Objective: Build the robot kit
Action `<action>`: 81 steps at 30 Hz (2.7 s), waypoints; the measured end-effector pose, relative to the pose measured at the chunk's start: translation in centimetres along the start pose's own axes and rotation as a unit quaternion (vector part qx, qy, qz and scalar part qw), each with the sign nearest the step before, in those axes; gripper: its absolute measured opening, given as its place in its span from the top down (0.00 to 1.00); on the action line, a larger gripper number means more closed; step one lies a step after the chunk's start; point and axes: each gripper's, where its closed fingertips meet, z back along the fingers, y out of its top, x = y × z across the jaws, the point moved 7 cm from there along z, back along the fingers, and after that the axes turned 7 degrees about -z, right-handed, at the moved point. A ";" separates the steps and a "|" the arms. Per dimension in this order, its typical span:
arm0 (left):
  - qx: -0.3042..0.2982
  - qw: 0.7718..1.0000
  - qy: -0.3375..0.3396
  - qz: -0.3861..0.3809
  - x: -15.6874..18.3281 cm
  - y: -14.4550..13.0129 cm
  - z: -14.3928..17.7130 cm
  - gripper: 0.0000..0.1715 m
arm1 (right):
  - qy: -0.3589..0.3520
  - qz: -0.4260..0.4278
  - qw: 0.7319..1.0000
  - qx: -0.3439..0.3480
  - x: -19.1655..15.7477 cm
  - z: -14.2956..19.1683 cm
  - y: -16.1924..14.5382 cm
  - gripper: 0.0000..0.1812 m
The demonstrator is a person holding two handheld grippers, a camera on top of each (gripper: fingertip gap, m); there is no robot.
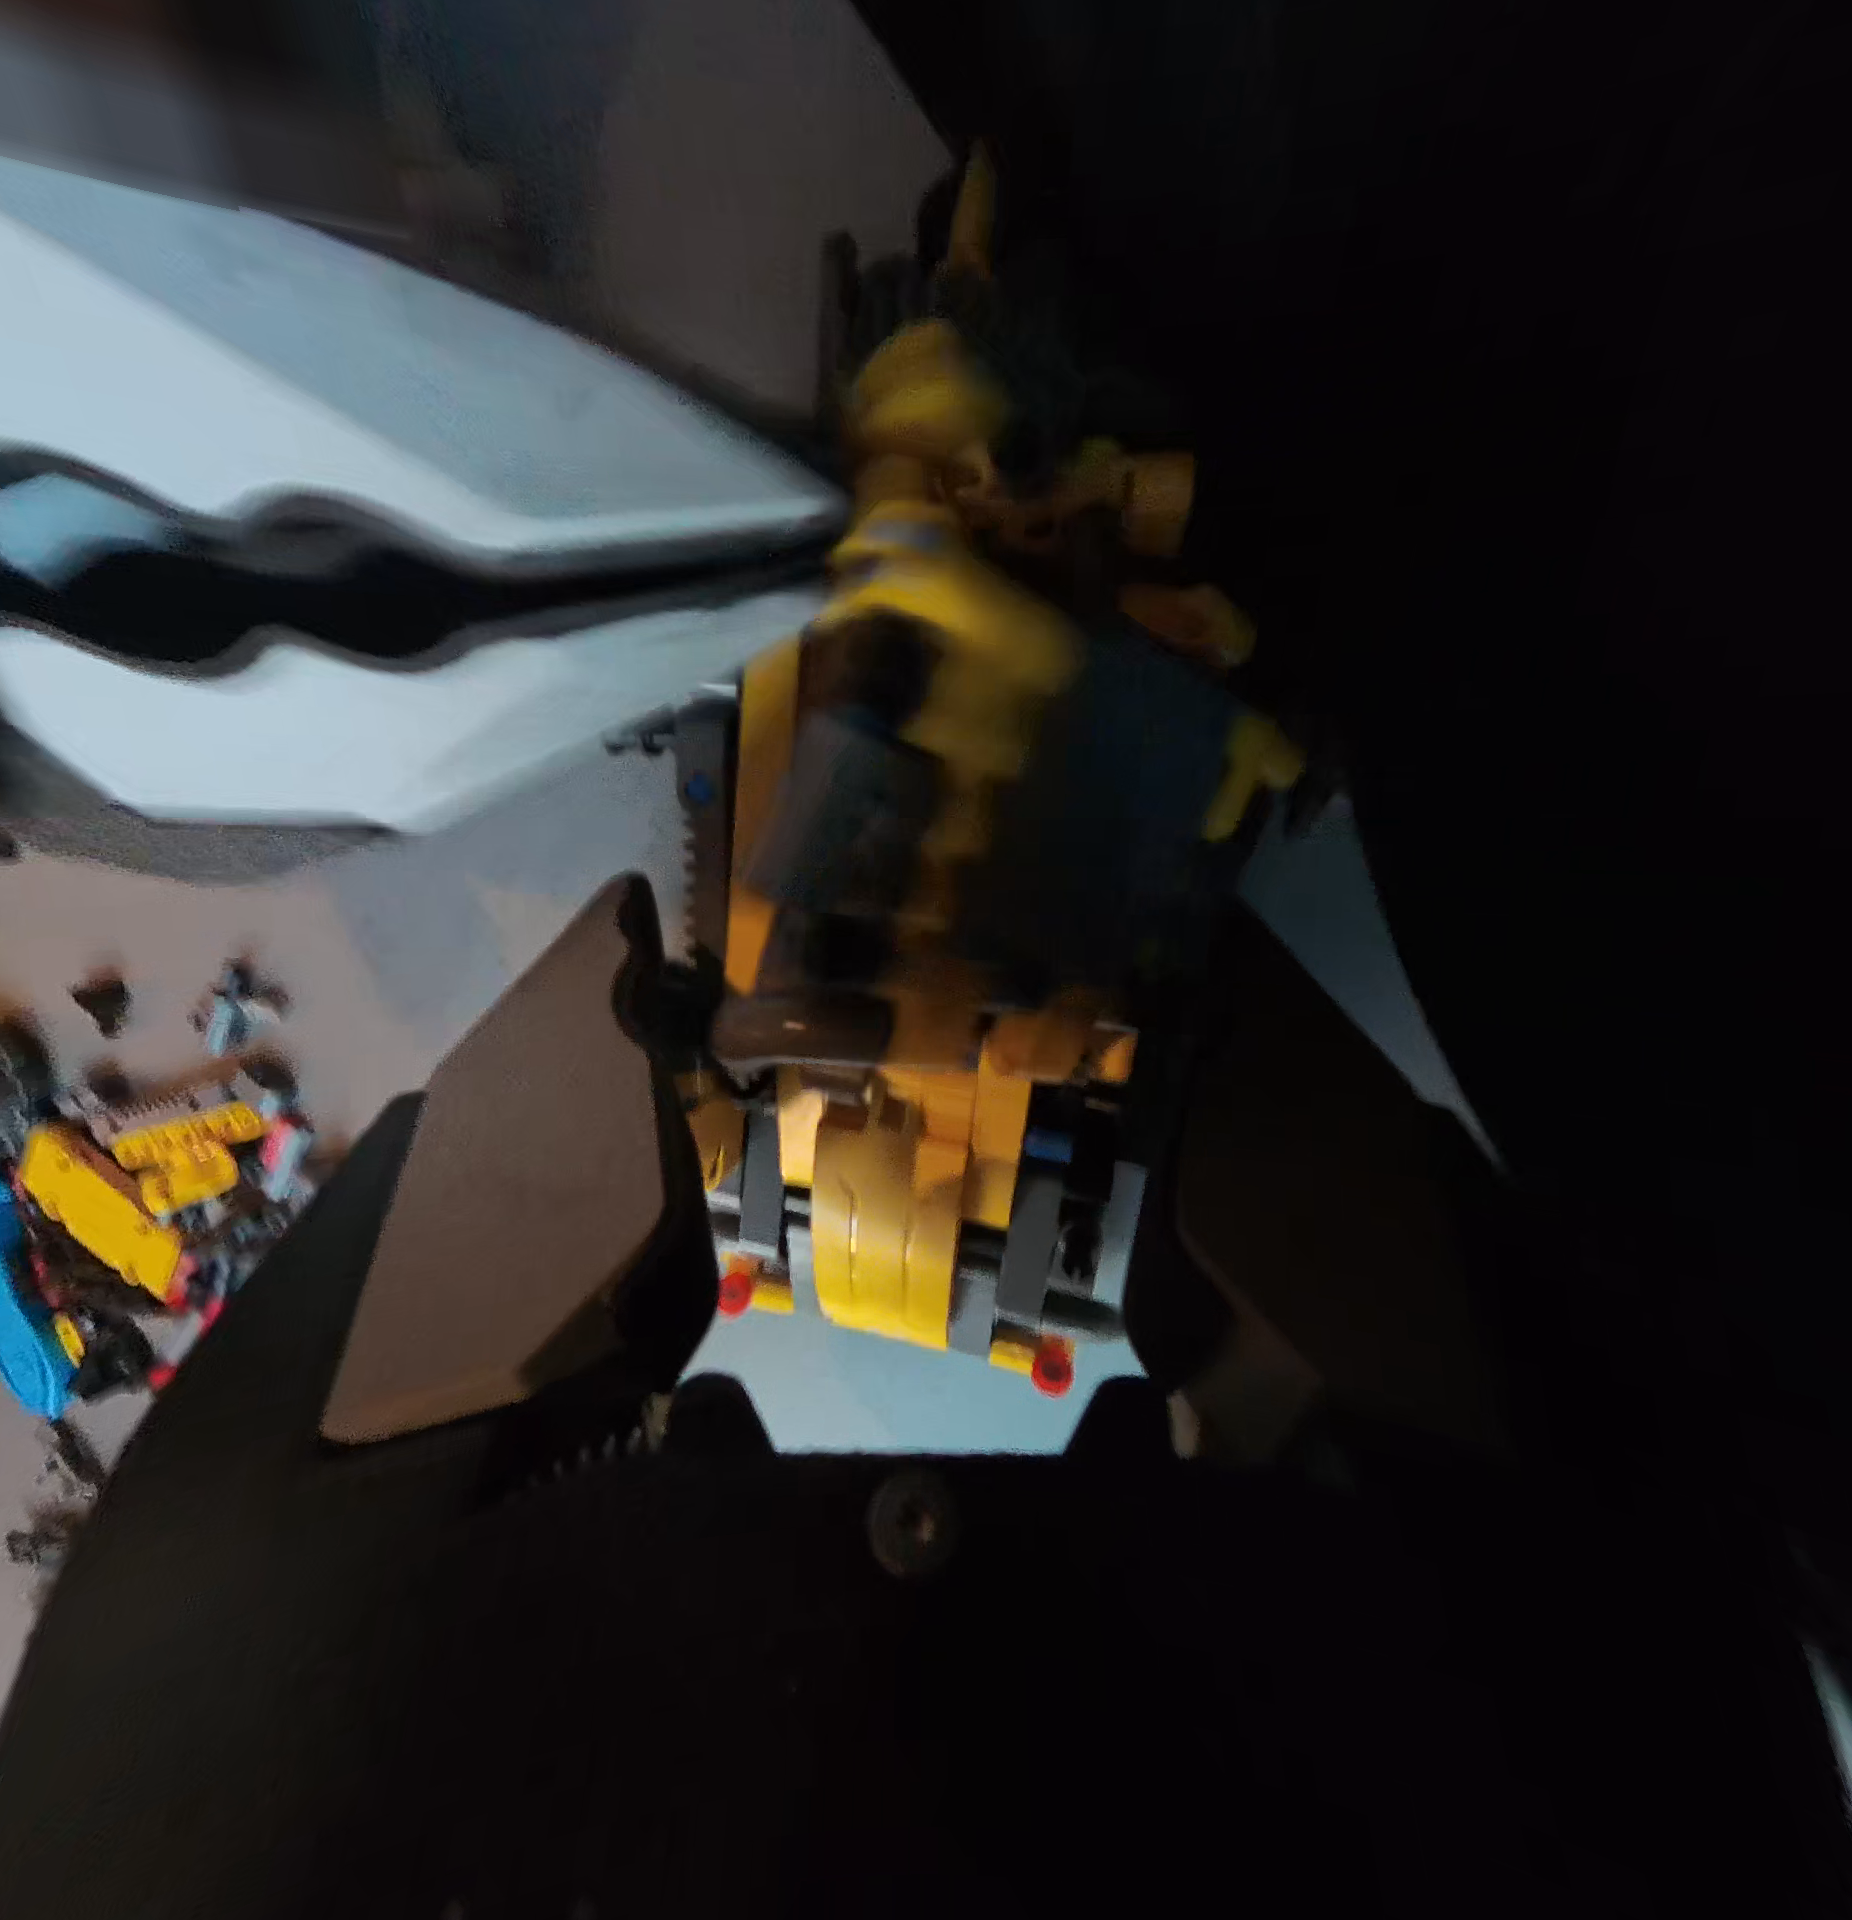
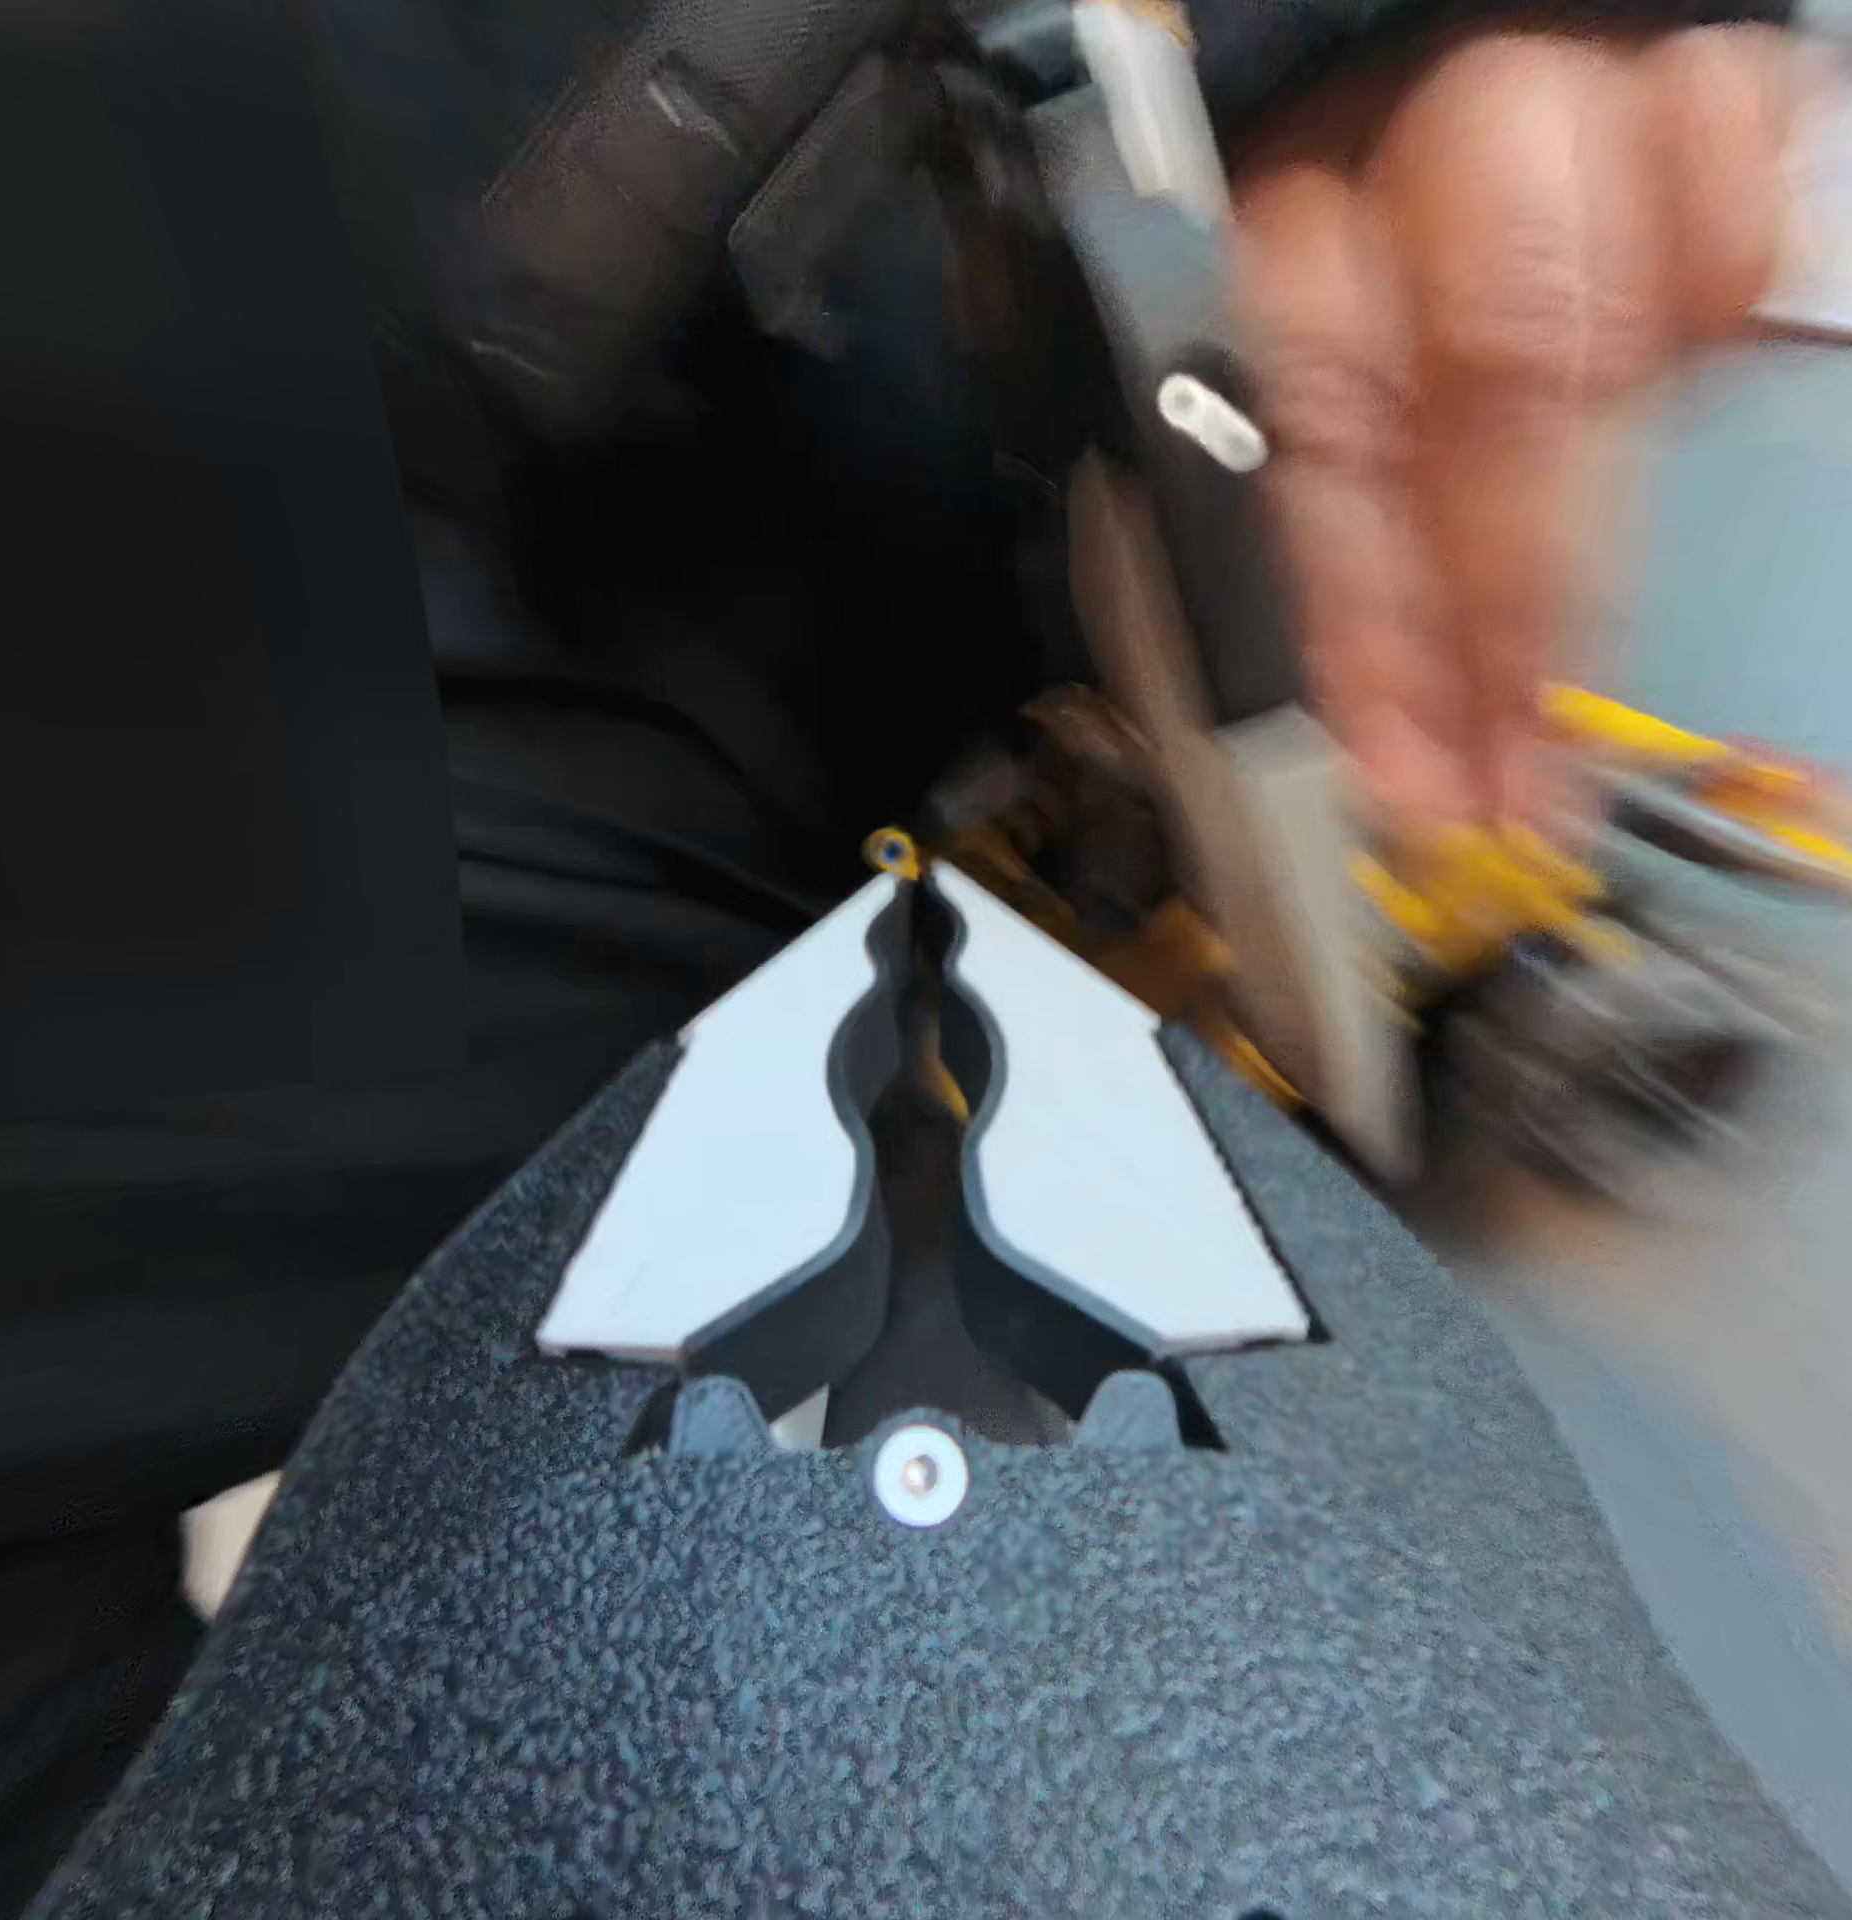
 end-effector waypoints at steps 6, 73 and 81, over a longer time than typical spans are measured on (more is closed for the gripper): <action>0.010 1.000 0.000 0.005 -0.5 -0.7 0.2 0.42 | -0.111 0.068 0.989 0.070 -2.4 6.4 3.5 1.00; 0.045 0.999 -0.002 -0.004 -0.6 -0.8 0.3 0.42 | -0.160 0.052 0.984 -0.065 1.9 5.2 -0.4 0.96; 0.044 0.999 -0.002 -0.004 -0.6 -0.8 0.3 0.42 | -0.157 0.062 0.981 -0.094 2.5 4.0 -0.7 0.96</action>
